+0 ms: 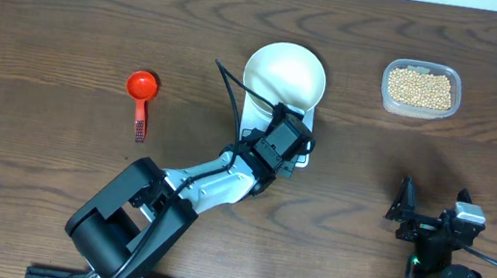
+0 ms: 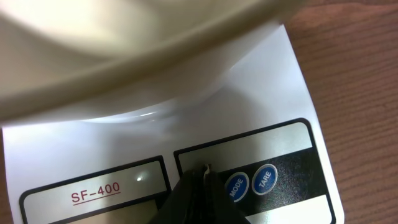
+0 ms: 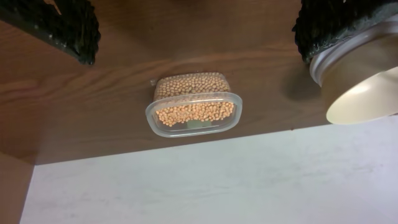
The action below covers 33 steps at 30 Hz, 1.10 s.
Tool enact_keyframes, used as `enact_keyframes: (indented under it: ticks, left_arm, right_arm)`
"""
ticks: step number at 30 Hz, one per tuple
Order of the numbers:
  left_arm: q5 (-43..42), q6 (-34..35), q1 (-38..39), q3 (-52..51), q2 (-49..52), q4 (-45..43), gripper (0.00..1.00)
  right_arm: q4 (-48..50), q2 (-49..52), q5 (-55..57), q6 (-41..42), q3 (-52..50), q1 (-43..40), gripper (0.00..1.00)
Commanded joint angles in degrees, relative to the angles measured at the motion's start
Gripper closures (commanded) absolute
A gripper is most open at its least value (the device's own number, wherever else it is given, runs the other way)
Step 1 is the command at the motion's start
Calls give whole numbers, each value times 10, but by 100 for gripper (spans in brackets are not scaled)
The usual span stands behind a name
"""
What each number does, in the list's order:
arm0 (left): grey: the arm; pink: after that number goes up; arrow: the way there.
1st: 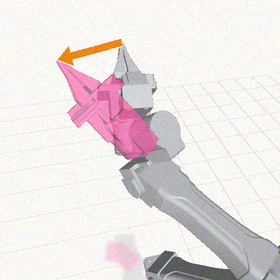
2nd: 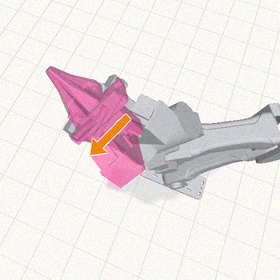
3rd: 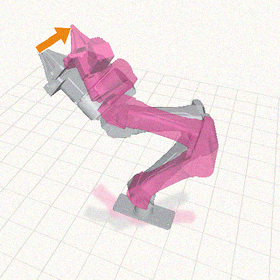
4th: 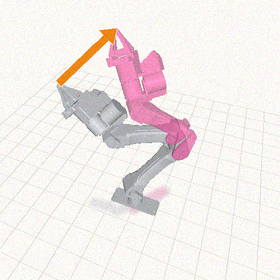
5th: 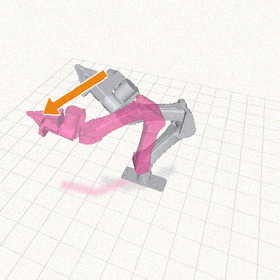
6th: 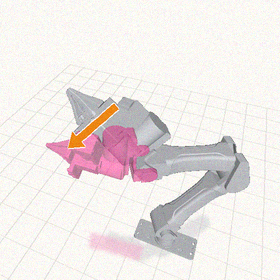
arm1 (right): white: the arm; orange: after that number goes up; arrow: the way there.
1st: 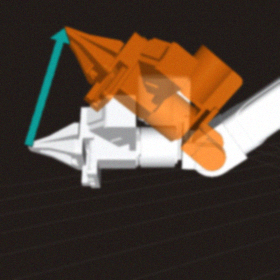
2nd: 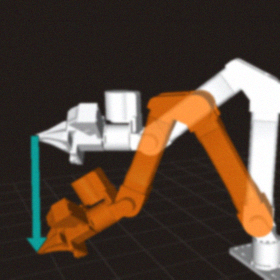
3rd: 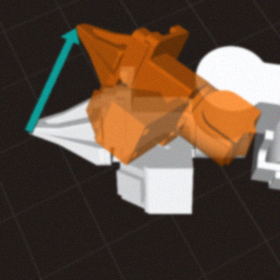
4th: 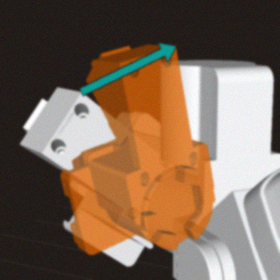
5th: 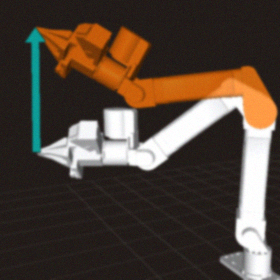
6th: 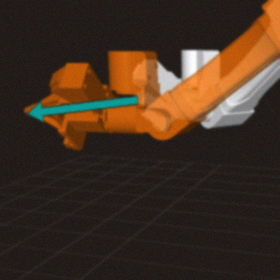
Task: Scoop item into bowl and weigh 50g on scale
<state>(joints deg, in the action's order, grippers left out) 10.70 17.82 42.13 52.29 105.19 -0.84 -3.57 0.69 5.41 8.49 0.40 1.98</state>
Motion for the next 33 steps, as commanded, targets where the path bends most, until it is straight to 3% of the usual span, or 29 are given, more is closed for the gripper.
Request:
enact_keyframes:
  ticks: [1, 33]
  left_arm:
    - [9, 6, -12, -53, 72, 56, 93]
    - [9, 7, 9, -53, 79, 44, 93]
  right_arm:
    - [-1, -4, 3, -4, -1, 5, 1]
    - [-1, -4, 3, -4, -1, 5, 1]
